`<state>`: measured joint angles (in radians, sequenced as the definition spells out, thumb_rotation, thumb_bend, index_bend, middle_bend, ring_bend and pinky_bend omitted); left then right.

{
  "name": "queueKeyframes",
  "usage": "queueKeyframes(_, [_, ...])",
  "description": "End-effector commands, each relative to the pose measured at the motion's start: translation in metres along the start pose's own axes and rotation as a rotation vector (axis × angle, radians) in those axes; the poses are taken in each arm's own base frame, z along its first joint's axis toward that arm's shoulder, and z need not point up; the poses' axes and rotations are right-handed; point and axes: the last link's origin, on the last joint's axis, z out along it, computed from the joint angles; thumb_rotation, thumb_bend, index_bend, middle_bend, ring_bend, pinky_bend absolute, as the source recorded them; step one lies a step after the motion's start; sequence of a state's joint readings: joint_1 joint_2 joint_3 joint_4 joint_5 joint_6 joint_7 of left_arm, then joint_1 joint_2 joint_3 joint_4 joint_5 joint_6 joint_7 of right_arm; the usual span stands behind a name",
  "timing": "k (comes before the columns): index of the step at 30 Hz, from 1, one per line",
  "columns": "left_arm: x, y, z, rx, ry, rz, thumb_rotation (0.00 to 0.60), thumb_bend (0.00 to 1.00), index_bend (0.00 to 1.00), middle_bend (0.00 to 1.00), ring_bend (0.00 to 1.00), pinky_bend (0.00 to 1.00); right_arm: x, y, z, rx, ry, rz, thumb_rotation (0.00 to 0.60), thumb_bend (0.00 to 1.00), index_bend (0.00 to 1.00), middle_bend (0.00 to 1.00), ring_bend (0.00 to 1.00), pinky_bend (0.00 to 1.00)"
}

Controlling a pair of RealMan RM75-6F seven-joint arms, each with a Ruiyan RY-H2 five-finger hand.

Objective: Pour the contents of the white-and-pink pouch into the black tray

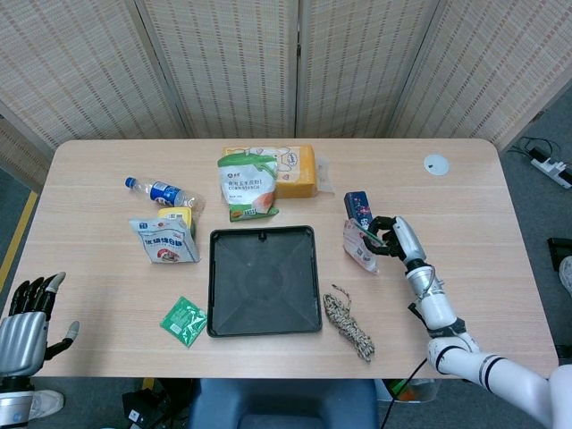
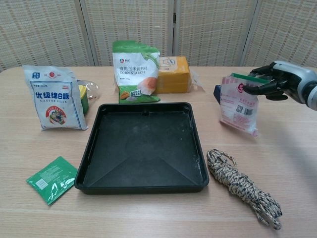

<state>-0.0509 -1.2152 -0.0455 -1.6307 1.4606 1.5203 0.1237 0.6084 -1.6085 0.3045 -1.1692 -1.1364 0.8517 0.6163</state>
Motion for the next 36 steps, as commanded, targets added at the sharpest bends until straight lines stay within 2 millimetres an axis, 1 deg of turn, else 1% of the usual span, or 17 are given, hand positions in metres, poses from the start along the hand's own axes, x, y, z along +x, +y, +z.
queueKeyframes(1, [0.0,-0.001,0.0,0.0,0.0,0.0,0.6,0.4,0.05,0.13,0.1,0.0,-0.015,-0.009,0.0,0.017,0.032,0.001,0.6,0.61,0.82,0.7,1.0,1.0])
queueKeyframes(8, [-0.002,-0.005,-0.002,0.006,-0.004,-0.005,0.6,0.4,0.05,0.13,0.1,0.0,-0.045,-0.016,0.005,0.027,0.022,-0.007,0.6,0.61,0.8,0.67,1.0,1.0])
queueKeyframes(13, [-0.003,-0.008,-0.002,0.012,-0.006,-0.006,0.6,0.4,0.05,0.13,0.1,0.0,-0.061,-0.019,0.006,0.039,0.016,0.007,0.6,0.61,0.78,0.65,1.0,1.0])
queueKeyframes(16, [-0.003,-0.01,-0.002,0.015,-0.007,-0.01,0.6,0.4,0.05,0.13,0.1,0.0,-0.069,-0.019,0.004,0.052,-0.005,-0.013,0.6,0.61,0.74,0.62,1.0,1.0])
queueKeyframes(17, [-0.003,-0.01,-0.002,0.017,-0.007,-0.01,0.6,0.4,0.05,0.13,0.1,0.0,-0.072,-0.019,0.002,0.06,-0.017,-0.024,0.6,0.61,0.7,0.6,1.0,1.0])
queueKeyframes(19, [-0.004,-0.011,-0.003,0.019,-0.009,-0.009,0.6,0.4,0.05,0.13,0.1,0.0,-0.075,-0.018,-0.001,0.068,-0.035,-0.031,0.6,0.61,0.57,0.53,1.0,1.0])
queueKeyframes(22, [-0.005,-0.012,-0.002,0.019,-0.011,-0.011,0.6,0.4,0.05,0.13,0.1,0.0,-0.078,-0.017,-0.007,0.087,-0.06,-0.043,0.6,0.61,0.4,0.43,1.0,1.0])
queueKeyframes(23, [-0.005,-0.012,-0.002,0.019,-0.011,-0.013,0.6,0.4,0.05,0.13,0.1,0.0,-0.078,-0.017,-0.009,0.091,-0.067,-0.038,0.6,0.6,0.34,0.39,1.0,0.99])
queueKeyframes(25, [-0.006,-0.012,-0.002,0.019,-0.011,-0.015,0.6,0.4,0.05,0.13,0.1,0.0,-0.078,-0.018,-0.012,0.1,-0.073,-0.025,0.6,0.54,0.24,0.33,1.0,0.98])
queueKeyframes(27, [-0.007,-0.012,-0.002,0.019,-0.015,-0.016,0.6,0.4,0.05,0.13,0.1,0.0,-0.077,-0.021,-0.017,0.116,-0.077,-0.007,0.6,0.51,0.18,0.29,0.99,0.98])
queueKeyframes(29, [-0.007,-0.012,-0.002,0.018,-0.015,-0.016,0.6,0.4,0.05,0.13,0.1,0.0,-0.076,-0.024,-0.021,0.134,-0.081,0.004,0.6,0.5,0.13,0.27,0.98,0.98])
queueKeyframes(31, [-0.007,-0.012,-0.002,0.018,-0.013,-0.017,0.6,0.4,0.05,0.13,0.1,0.0,-0.075,-0.026,-0.025,0.148,-0.092,0.003,0.6,0.5,0.09,0.26,0.96,0.98])
queueKeyframes(33, [-0.007,-0.012,-0.002,0.017,-0.013,-0.017,0.6,0.4,0.05,0.13,0.1,0.0,-0.073,-0.028,-0.029,0.16,-0.105,-0.017,0.6,0.47,0.03,0.23,0.95,0.97])
queueKeyframes(34, [-0.007,-0.012,-0.002,0.017,-0.013,-0.016,0.6,0.4,0.05,0.13,0.1,0.0,-0.073,-0.028,-0.03,0.163,-0.108,-0.027,0.6,0.45,0.01,0.22,0.94,0.97])
queueKeyframes(36, [-0.007,-0.011,-0.003,0.015,-0.013,-0.016,0.6,0.4,0.05,0.13,0.1,0.0,-0.074,-0.029,-0.033,0.172,-0.117,-0.046,0.6,0.42,0.0,0.2,0.93,0.97])
